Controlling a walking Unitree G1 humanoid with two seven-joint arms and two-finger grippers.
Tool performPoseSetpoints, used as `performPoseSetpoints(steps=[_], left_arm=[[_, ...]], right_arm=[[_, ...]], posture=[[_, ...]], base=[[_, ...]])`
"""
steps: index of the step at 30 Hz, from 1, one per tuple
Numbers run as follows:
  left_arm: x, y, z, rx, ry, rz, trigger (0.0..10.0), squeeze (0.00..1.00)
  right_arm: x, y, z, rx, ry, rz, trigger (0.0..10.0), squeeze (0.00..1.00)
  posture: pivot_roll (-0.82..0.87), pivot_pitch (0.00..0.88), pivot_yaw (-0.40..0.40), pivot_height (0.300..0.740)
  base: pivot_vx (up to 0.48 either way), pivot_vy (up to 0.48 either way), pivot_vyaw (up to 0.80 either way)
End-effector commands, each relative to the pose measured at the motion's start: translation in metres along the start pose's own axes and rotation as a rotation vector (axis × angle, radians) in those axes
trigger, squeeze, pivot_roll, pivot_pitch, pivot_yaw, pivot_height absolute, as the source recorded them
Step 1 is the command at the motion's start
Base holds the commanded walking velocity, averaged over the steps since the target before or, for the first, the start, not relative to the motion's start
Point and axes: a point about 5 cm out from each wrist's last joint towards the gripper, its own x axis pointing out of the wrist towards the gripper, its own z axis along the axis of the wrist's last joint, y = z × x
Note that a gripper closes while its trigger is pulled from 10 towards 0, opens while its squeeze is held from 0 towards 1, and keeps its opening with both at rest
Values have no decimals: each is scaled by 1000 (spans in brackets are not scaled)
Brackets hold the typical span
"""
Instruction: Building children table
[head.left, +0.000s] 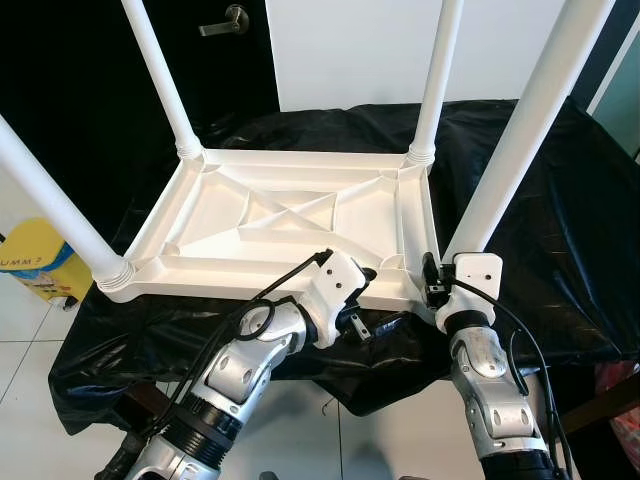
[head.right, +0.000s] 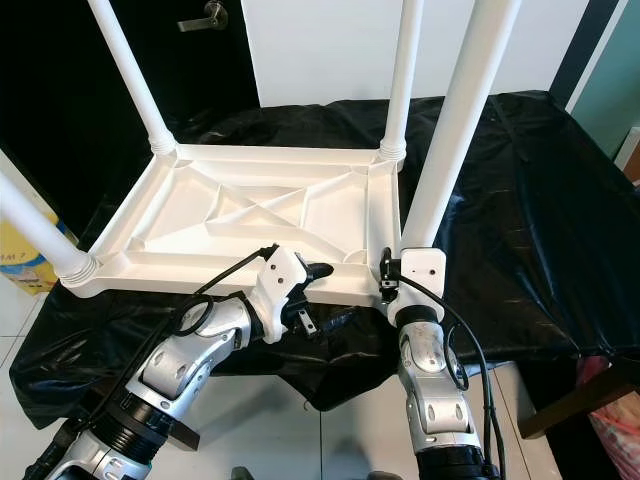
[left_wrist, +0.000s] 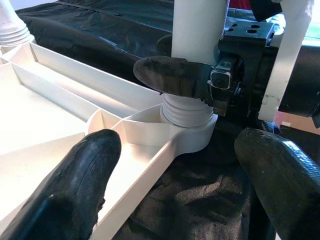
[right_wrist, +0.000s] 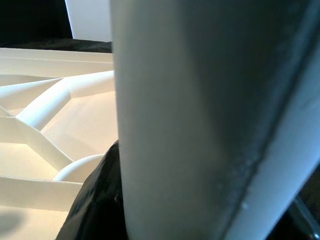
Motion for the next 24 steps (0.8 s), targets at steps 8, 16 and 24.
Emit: performPoseSetpoints(steps=[8,16,24], left_arm=[[-1,-3,-2,9,12,-67,10000,0],[-1,-3,-2,10,14,-69,10000,0],[0,-1,-1,13,15,-75,10000,0]], right_arm=[[-5,-4,-11,-7,53,13,10000,1000],[-8,-14,-5,-11,6,152,10000,1000],[6,-29,-2,-103,-3,415,10000,0]], posture=[[-177,15,35,740],[-182,20,43,740],[-188,15,65,740]], base=[[0,0,0],[0,0,0],[0,0,0]])
